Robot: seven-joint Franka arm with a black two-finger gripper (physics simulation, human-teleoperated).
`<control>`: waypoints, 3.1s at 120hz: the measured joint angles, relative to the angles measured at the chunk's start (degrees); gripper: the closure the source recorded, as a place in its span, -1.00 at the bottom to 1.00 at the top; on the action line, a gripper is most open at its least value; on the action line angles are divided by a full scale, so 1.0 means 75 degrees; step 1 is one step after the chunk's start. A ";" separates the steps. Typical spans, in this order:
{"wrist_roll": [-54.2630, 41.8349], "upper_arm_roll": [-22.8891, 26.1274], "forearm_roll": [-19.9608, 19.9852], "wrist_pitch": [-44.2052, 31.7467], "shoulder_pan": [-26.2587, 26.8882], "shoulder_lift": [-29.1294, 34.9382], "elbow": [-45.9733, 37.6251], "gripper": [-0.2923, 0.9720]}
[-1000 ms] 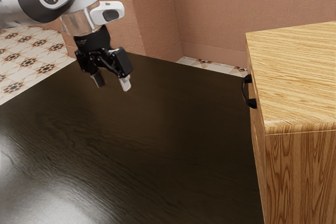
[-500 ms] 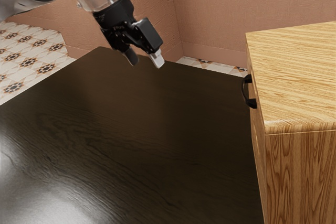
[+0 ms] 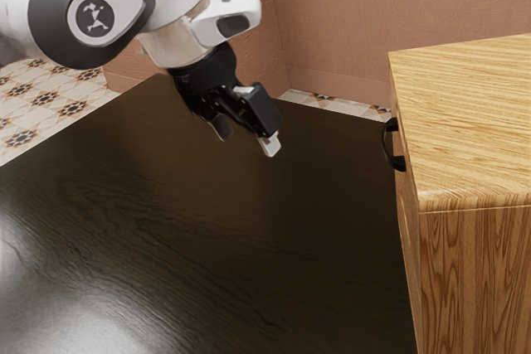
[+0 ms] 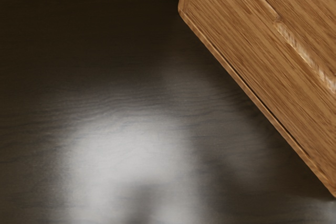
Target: Pull the drawer handle with one arm to open the drawer
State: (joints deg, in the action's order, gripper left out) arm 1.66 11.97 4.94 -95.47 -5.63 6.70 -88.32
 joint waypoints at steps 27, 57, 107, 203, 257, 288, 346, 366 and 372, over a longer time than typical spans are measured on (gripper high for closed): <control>0.0860 0.0021 0.0138 -0.0181 0.0014 0.0097 -0.0127 -0.54; 0.2335 0.0050 0.0259 0.0099 0.0009 0.0022 0.0031 -0.54; 0.4099 0.0518 0.0987 -0.0182 0.0062 -0.0136 0.0449 -0.54; 0.5420 0.0874 0.1016 -0.1205 0.0151 -0.1047 0.0684 -0.54; 0.5628 0.1004 0.0876 -0.1734 -0.0031 -0.1564 0.0652 -0.54; 0.5700 0.1015 0.0560 -0.1830 0.0024 -0.1494 0.0384 -0.54; 0.5800 0.0649 0.0250 -0.1832 0.0016 -0.0434 -0.0754 -0.53; 0.5822 0.0572 0.0252 -0.1857 -0.0030 -0.0156 -0.0806 -0.54; 0.5828 0.0572 0.0249 -0.1868 -0.0032 -0.0149 -0.0830 -0.54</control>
State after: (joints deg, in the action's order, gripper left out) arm 45.37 16.26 6.81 -109.48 -5.88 5.57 -94.55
